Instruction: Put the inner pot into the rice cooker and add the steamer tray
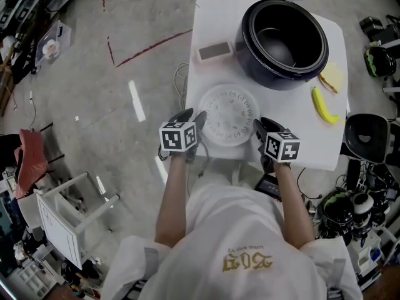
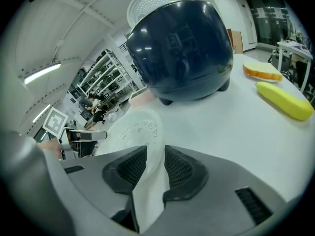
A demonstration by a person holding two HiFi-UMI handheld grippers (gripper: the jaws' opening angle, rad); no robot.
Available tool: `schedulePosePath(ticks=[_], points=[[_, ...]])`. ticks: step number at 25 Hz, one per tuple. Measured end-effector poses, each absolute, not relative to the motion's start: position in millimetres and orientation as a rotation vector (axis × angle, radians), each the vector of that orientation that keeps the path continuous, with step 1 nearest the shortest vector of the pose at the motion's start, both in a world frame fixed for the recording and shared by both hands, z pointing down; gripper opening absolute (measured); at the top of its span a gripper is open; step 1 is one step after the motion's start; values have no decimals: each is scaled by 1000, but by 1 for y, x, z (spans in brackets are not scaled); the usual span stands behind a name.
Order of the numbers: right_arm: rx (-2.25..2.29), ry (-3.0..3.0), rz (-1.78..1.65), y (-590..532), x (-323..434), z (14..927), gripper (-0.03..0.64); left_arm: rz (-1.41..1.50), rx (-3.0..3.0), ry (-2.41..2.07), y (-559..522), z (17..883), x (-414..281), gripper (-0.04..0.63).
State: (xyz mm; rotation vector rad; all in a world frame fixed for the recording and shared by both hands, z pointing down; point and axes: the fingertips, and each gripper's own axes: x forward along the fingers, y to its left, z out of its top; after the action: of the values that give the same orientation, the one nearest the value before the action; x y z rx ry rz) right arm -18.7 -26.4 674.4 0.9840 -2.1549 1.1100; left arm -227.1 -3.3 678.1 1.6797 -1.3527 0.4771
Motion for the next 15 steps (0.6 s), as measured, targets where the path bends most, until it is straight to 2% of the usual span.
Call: schedulePosePath(ticks=[15], points=[[947, -2145, 1243, -20, -26, 679, 80, 481, 1700, -1273, -2, 685, -219, 84]])
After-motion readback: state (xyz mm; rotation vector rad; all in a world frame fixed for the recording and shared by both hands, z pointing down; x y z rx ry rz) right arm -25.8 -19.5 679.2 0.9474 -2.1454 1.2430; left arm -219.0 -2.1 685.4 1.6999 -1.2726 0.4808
